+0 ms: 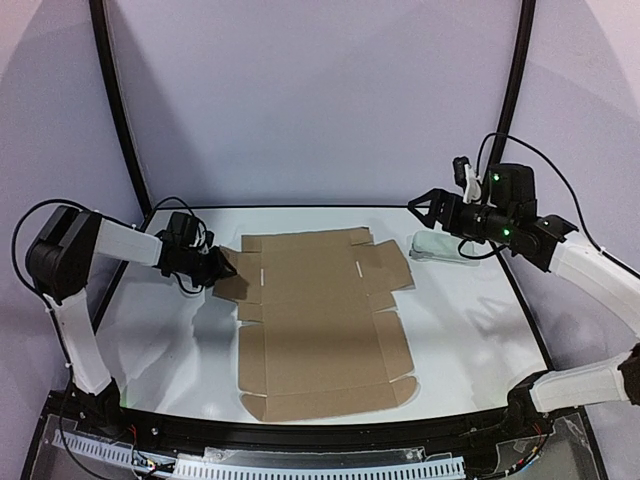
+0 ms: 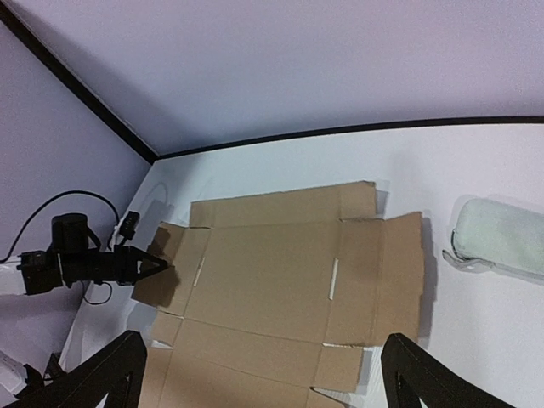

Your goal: Fold the paper box

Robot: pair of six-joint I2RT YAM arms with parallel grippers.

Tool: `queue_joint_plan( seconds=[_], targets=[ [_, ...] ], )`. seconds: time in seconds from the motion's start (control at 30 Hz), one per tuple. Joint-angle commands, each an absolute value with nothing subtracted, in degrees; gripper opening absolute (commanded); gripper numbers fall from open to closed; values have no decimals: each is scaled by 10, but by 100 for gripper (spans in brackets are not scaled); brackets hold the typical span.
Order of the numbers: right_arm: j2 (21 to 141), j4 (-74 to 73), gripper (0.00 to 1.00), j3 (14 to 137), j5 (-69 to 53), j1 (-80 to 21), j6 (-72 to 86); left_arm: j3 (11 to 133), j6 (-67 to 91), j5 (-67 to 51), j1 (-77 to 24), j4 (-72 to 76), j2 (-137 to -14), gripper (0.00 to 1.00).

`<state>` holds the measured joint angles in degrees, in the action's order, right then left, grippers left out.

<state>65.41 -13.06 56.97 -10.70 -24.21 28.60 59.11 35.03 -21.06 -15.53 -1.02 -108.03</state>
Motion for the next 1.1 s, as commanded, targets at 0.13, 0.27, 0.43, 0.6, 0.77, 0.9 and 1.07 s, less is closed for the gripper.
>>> queue_joint_plan(
  seconds=[0.13,0.27,0.43,0.6,0.77,0.9,1.07],
  targets=[
    [626,-103,98,557,-131,-243,237,598,320,-353,-154,88,-1068,1],
    [648,-196,98,620,-192,-243,83,582,285,-428,-153,145,-1035,1],
    [716,-380,98,763,-306,-243,-136,577,214,-539,-155,151,-971,1],
    [787,-473,98,874,-327,-243,-259,563,164,-560,-155,115,-903,1],
    [903,-560,98,1002,-350,-243,-305,539,138,-569,-155,115,-852,1],
    [995,-630,98,1119,-360,-242,-350,526,119,-577,-155,110,-828,1],
    [1117,-727,96,1248,-419,-245,-413,521,115,-576,-155,109,-811,1]
  ],
)
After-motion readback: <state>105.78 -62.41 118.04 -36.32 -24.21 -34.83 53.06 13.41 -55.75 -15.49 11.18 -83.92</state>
